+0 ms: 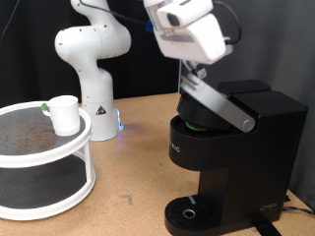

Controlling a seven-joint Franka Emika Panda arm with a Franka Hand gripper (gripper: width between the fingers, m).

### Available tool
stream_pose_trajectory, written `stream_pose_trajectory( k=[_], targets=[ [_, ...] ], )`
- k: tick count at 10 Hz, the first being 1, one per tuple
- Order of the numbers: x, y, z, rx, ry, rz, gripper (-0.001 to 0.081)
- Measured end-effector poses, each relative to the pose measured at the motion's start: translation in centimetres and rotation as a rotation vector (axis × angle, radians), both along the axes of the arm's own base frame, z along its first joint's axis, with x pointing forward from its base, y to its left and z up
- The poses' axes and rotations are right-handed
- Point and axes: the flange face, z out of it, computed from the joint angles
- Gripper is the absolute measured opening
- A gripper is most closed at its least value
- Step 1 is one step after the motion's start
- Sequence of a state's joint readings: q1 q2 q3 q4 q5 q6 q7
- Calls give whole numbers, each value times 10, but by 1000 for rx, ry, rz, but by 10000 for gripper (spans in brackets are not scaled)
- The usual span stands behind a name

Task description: Make a cup of coffee with the keurig machine

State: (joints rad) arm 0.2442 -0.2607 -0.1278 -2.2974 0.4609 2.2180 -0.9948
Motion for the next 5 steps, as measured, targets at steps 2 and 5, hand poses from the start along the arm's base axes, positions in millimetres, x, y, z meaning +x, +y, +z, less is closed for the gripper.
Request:
stream_pose_trajectory(
  k=[2,5],
  targets=[
    [-3,-16,-20,-20,-6,13,3],
    [-8,-34,-40,-38,-28,15,3]
  ],
)
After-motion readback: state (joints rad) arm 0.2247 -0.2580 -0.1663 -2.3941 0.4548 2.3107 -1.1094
